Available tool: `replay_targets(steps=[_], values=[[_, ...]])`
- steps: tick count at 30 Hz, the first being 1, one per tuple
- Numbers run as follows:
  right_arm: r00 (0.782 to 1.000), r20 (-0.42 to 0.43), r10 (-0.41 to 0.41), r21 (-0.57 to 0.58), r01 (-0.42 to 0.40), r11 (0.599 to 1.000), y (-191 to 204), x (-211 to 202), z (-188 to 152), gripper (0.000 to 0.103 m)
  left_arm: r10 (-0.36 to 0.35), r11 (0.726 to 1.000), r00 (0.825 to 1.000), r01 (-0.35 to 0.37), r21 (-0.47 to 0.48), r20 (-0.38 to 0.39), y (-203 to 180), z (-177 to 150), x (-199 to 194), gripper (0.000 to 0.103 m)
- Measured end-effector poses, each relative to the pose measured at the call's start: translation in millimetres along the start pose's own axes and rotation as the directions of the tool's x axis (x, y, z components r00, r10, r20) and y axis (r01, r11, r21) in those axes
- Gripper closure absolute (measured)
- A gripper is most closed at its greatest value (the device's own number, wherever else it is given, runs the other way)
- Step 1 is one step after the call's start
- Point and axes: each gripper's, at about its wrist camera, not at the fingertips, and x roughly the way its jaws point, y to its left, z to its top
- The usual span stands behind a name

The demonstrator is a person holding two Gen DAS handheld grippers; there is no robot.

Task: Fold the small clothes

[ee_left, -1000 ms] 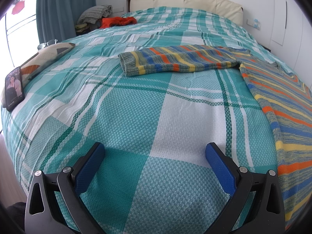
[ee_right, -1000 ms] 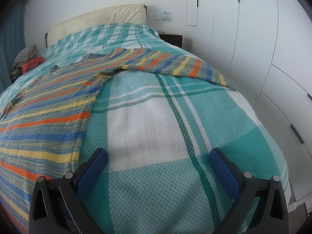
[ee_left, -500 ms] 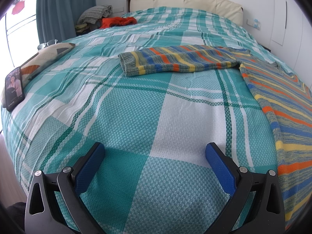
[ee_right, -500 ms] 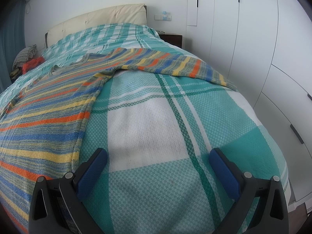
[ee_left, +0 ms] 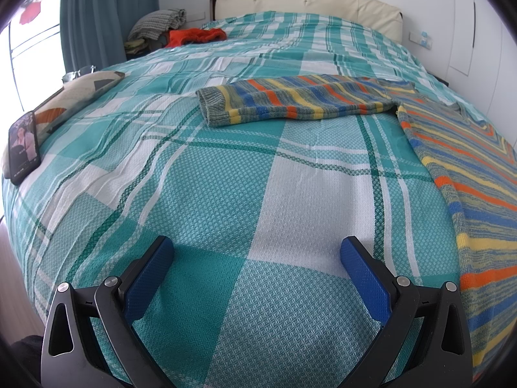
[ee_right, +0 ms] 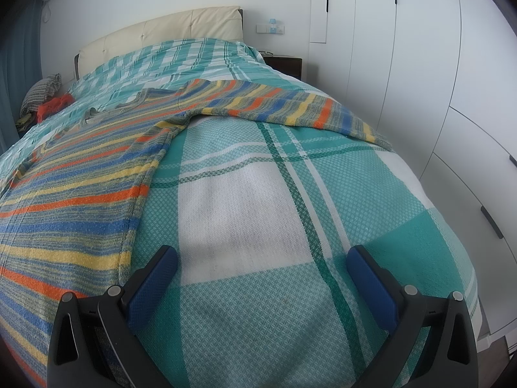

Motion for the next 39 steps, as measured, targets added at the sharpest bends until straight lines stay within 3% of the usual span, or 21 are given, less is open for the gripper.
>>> replay_targets(steps=[14,18,21,23,25,27,31,33,34,36,39], values=[[1.000,-0.001,0.000,-0.001,0.000,1.000,-0.5,0.1,0.2,0.000,0.002,1.000,1.000,-0.002,-0.001,-0.006,-0.6,0.2,0.1,0.000],[1.000,-0.008,-0.007,0.000,0.007,1.000,-1.3,0.4,2.0,0.000,-0.031,0.999,0.996,0.029,-0.021,-0.087,4.6,9.6,-6.3,0.001],[0.998,-0.068,-0.001,-0.029,-0.001,1.000,-1.1,1.6,10.9,0.000,-0.104,0.993,0.985,0.095,-0.075,-0.140,14.3,15.2,-20.4,0.001],[0.990,-0.121,0.075,-0.013,-0.077,0.997,-10.4,-1.2,22.3,0.000,-0.153,0.984,0.978,0.137,-0.113,-0.145,21.0,15.6,-35.0,0.001],[0.970,-0.108,0.216,0.082,-0.208,0.975,-35.1,-7.9,38.1,0.000,-0.181,0.975,0.974,0.160,-0.152,-0.135,24.7,13.6,-50.1,0.001],[0.951,-0.064,0.302,0.190,-0.286,0.939,-72.3,-9.0,60.9,0.000,-0.201,0.966,0.971,0.175,-0.188,-0.128,26.7,10.3,-62.5,0.001],[0.950,-0.011,0.312,0.445,-0.275,0.852,-159.8,17.5,92.7,0.001,-0.226,0.955,0.965,0.193,-0.226,-0.132,22.3,9.6,-70.6,0.001],[0.926,-0.041,0.375,0.628,-0.268,0.731,-201.8,46.1,90.7,0.007,-0.223,0.957,0.966,0.191,-0.217,-0.134,16.5,11.8,-68.7,0.001],[0.896,-0.037,0.442,0.731,-0.278,0.623,-220.5,63.5,82.6,0.014,-0.216,0.961,0.967,0.185,-0.207,-0.137,13.0,11.9,-67.2,0.001],[0.855,-0.001,0.519,0.842,-0.279,0.461,-239.2,85.6,68.3,0.018,-0.202,0.966,0.968,0.172,-0.192,-0.150,7.9,11.7,-62.9,0.001],[0.829,0.070,0.555,0.872,-0.321,0.369,-248.4,102.5,66.6,0.021,-0.195,0.970,0.966,0.163,-0.182,-0.171,3.3,7.9,-60.4,0.001]])
